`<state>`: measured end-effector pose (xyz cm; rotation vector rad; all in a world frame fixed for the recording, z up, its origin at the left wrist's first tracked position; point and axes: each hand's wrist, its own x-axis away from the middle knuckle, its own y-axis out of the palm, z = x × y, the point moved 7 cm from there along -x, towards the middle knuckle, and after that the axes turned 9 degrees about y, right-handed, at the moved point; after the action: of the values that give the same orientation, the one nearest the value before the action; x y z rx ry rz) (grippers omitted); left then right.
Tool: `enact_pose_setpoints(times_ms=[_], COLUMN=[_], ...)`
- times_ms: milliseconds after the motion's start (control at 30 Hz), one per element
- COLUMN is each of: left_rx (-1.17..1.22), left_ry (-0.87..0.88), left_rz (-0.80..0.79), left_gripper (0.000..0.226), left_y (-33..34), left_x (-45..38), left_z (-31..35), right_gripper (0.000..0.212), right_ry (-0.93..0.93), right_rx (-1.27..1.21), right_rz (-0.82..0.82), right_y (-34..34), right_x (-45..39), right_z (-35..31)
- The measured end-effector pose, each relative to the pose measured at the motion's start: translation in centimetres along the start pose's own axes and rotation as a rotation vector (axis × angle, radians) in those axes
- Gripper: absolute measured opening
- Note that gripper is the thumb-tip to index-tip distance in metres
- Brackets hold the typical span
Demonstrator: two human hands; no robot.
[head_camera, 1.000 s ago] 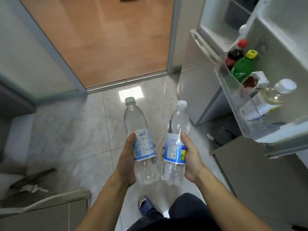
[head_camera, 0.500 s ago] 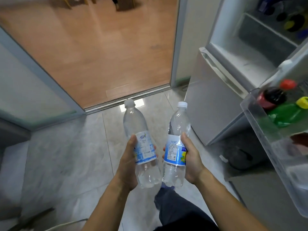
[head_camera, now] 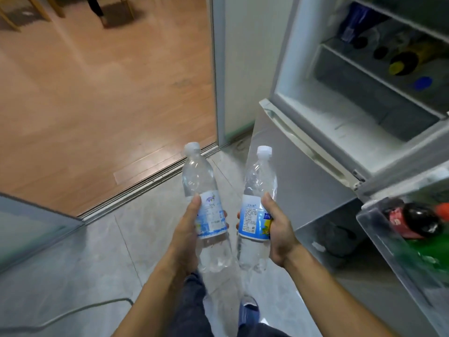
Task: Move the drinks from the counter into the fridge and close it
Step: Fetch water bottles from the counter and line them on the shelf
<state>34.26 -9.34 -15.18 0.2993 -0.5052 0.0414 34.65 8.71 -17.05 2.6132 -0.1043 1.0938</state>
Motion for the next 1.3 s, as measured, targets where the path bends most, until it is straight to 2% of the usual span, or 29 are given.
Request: enact_pose_setpoints(times_ms=[100, 233, 333, 433, 567, 667, 800, 900, 967, 1067, 1100, 1200, 1300], left_rx=[-0.049, -0.049, -0.076, -0.144, -0.217, -0.174, -0.081, -0.058, -0.093, -0.149, -0.166, -0.221, -0.259], left_ry=[-0.027, -0.056, -0.061, -0.047, -0.040, -0.043, -0.102, -0.017, 0.055, 0.198, 0.244, 0.408, 0.555], left_rz=[-0.088, -0.221, -0.339, -0.456, -0.607, -0.724, -0.846, -0.872, -0.903, -0.918, -0.918, -0.900, -0.864], left_gripper=[0.077, 0.073, 0.083, 0.087, 0.092, 0.085, 0.069, 0.052, 0.056, 0.052, 0.047, 0.041, 0.034], left_y=[0.9, 2.7, 5.1, 8.4, 14.2, 19.8, 27.0, 32.0, 35.3, 39.8, 41.3, 45.4, 49.6], left_x=[-5.1, -11.2, -15.3, -18.5, -21.1, -22.4, -23.1, -24.4, -24.9, -26.1, -26.5, -28.1, -30.3], left_z=[2.3, 6.6, 10.0, 12.6, 15.3, 17.7, 20.3, 22.9, 24.4, 26.1, 26.5, 28.2, 30.1], right_gripper=[0.060, 0.089, 0.085, 0.093, 0.077, 0.071, 0.076, 0.069, 0.064, 0.027, 0.023, 0.033, 0.028], right_ry=[-0.026, -0.065, -0.149, -0.219, -0.323, -0.405, -0.503, -0.557, -0.619, -0.706, -0.723, -0.799, -0.894], right_rx=[-0.044, -0.179, -0.253, -0.303, -0.421, -0.467, -0.522, -0.558, -0.550, -0.503, -0.493, -0.475, -0.441], right_rz=[0.077, 0.188, 0.259, 0.342, 0.424, 0.499, 0.512, 0.512, 0.549, 0.667, 0.725, 0.863, 0.942], right_y=[0.7, 1.9, 2.3, 1.6, -0.6, -3.2, -6.9, -9.7, -11.7, -14.7, -15.7, -18.4, -21.0], right_x=[-2.6, -4.9, -5.7, -5.9, -5.3, -4.6, -3.5, -2.7, -1.9, -0.6, -0.2, 1.0, 1.6], right_z=[-2.4, -6.0, -9.7, -13.0, -17.3, -21.0, -26.5, -30.6, -33.4, -37.6, -38.8, -42.3, -45.7])
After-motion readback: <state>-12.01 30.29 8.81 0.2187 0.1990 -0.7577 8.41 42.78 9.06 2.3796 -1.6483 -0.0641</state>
